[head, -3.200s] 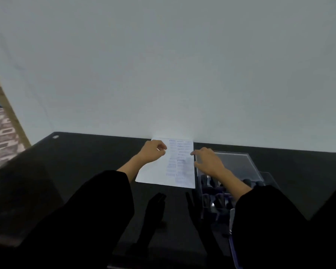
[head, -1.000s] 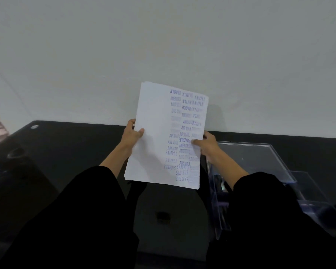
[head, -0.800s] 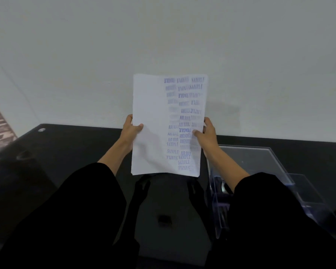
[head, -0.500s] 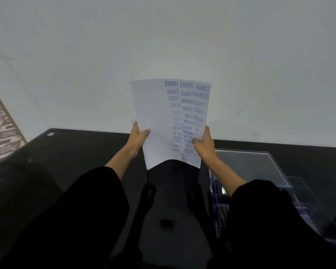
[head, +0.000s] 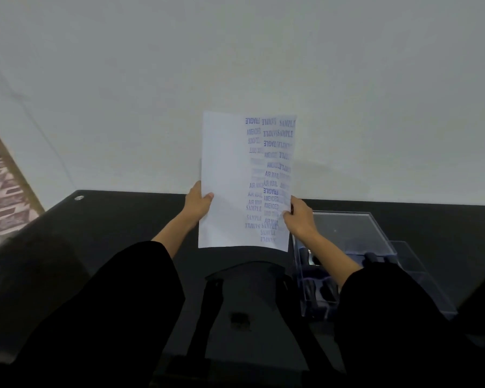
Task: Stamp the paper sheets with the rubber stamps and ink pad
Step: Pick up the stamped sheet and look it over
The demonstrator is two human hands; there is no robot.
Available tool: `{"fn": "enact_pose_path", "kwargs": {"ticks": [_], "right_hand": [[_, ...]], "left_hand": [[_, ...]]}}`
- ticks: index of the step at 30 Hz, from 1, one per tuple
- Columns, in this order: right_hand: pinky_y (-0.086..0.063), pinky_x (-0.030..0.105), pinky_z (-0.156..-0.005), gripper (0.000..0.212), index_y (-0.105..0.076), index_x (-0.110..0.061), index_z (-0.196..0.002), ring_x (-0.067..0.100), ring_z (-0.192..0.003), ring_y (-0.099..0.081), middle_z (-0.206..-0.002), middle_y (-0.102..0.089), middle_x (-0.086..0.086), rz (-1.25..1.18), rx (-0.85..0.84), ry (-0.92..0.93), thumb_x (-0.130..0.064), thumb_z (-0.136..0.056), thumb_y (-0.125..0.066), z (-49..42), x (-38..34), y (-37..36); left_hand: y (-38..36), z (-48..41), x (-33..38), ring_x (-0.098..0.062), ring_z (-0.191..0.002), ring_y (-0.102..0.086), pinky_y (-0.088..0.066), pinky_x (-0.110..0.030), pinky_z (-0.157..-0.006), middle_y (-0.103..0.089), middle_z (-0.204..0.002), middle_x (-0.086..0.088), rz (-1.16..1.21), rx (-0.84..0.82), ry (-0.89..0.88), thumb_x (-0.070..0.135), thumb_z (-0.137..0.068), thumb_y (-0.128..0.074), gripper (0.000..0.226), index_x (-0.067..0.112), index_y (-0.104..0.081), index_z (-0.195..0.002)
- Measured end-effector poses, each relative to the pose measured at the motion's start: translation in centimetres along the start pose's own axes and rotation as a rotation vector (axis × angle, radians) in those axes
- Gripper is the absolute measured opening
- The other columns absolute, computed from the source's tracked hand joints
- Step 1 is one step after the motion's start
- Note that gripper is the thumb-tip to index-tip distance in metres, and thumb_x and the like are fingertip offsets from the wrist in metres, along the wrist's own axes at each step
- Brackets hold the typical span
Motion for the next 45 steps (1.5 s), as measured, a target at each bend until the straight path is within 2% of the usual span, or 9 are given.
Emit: {"fn": "enact_pose_path", "kwargs": {"ticks": [6,11,16,21,28,31,34,42,45], "right_hand": [[-0.04,0.023,-0.083,0.038,-0.051,-0.001,-0.124,0.027,-0.111,-0.053,-0.125,-0.056,0.015,-0.033,-0.005,-0.032,0.009,-0.09,-0.041,4.4,-0.8,1.1],[-0.041,0.023,-0.084,0.039,-0.049,-0.002,-0.126,0.028,-0.113,-0.053,-0.127,-0.055,0.014,0.005,-0.105,-0.073,0.008,-0.09,-0.043,8.6,-0.9,0.7],[-0.044,0.033,-0.092,0.035,-0.049,0.001,-0.124,0.031,-0.115,-0.052,-0.127,-0.054,0.018,0.046,-0.13,-0.122,0.007,-0.089,-0.044,12.3,-0.6,0.5],[-0.045,0.036,-0.089,0.033,-0.049,0.001,-0.122,0.032,-0.111,-0.053,-0.125,-0.054,0.018,0.14,-0.155,-0.166,0.005,-0.089,-0.044,15.1,1.0,-0.6],[-0.051,0.039,-0.084,0.027,-0.049,-0.001,-0.115,0.031,-0.102,-0.057,-0.118,-0.057,0.017,0.27,-0.161,-0.204,0.004,-0.09,-0.044,17.3,3.2,-2.3],[-0.05,0.037,-0.081,0.028,-0.046,-0.004,-0.119,0.031,-0.101,-0.058,-0.119,-0.056,0.016,0.332,-0.159,-0.184,0.0,-0.092,-0.042,18.0,3.9,-2.9],[-0.049,0.035,-0.082,0.028,-0.044,-0.005,-0.121,0.03,-0.102,-0.057,-0.12,-0.055,0.015,0.412,-0.145,-0.128,-0.002,-0.094,-0.041,18.3,4.2,-3.3],[-0.044,0.03,-0.083,0.026,-0.045,-0.004,-0.121,0.025,-0.112,-0.047,-0.125,-0.045,0.013,0.672,-0.17,-0.04,-0.005,-0.095,-0.041,18.7,4.5,-3.5],[-0.045,0.03,-0.086,0.03,-0.043,-0.004,-0.123,0.026,-0.118,-0.041,-0.13,-0.041,0.013,0.75,-0.179,-0.012,-0.006,-0.094,-0.041,19.0,4.4,-3.6]], "left_hand": [[1.3,4.0,0.1,-0.029,-0.126,-0.045,-0.037,-0.035,-0.102,-0.045,-0.138,-0.014,-0.034,-0.024,0.076,0.008,-0.096,-0.044,0.04,0.003,-0.038,-0.135],[2.5,8.0,-1.7,-0.031,-0.122,-0.047,-0.04,-0.035,-0.097,-0.047,-0.135,-0.016,-0.067,-0.037,0.166,0.007,-0.095,-0.046,0.038,0.001,-0.04,-0.132],[3.2,11.8,-4.1,-0.033,-0.119,-0.05,-0.042,-0.038,-0.094,-0.049,-0.132,-0.018,-0.072,-0.08,0.221,0.004,-0.093,-0.048,0.038,-0.001,-0.041,-0.13],[3.3,14.8,-5.8,-0.035,-0.117,-0.051,-0.044,-0.045,-0.099,-0.05,-0.131,-0.02,-0.075,-0.097,0.231,0.003,-0.092,-0.051,0.038,-0.002,-0.043,-0.129],[1.4,17.2,-7.5,-0.033,-0.117,-0.05,-0.042,-0.033,-0.084,-0.049,-0.131,-0.019,-0.138,-0.074,0.272,0.003,-0.093,-0.047,0.038,-0.001,-0.042,-0.13],[1.0,17.6,-8.4,-0.033,-0.116,-0.051,-0.043,-0.034,-0.087,-0.049,-0.13,-0.019,-0.166,-0.062,0.297,0.003,-0.093,-0.048,0.037,0.0,-0.043,-0.129],[0.6,17.7,-9.1,-0.033,-0.116,-0.051,-0.041,-0.032,-0.083,-0.049,-0.13,-0.019,-0.173,-0.058,0.309,0.002,-0.092,-0.047,0.036,-0.001,-0.044,-0.128],[-0.3,17.6,-9.5,-0.033,-0.117,-0.05,-0.04,-0.03,-0.082,-0.049,-0.129,-0.019,-0.229,-0.088,0.246,-0.002,-0.089,-0.05,0.044,-0.001,-0.04,-0.131],[-0.7,17.7,-9.4,-0.032,-0.117,-0.047,-0.041,-0.033,-0.09,-0.046,-0.128,-0.021,-0.314,-0.108,0.18,-0.002,-0.085,-0.054,0.044,-0.003,-0.041,-0.126]]}}
Point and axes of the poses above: each hand's wrist, its own z-axis away from the middle knuckle, its own y-axis out of the back of the hand, x = y × z, the point moved 3 cm from there along -z, towards the middle knuckle
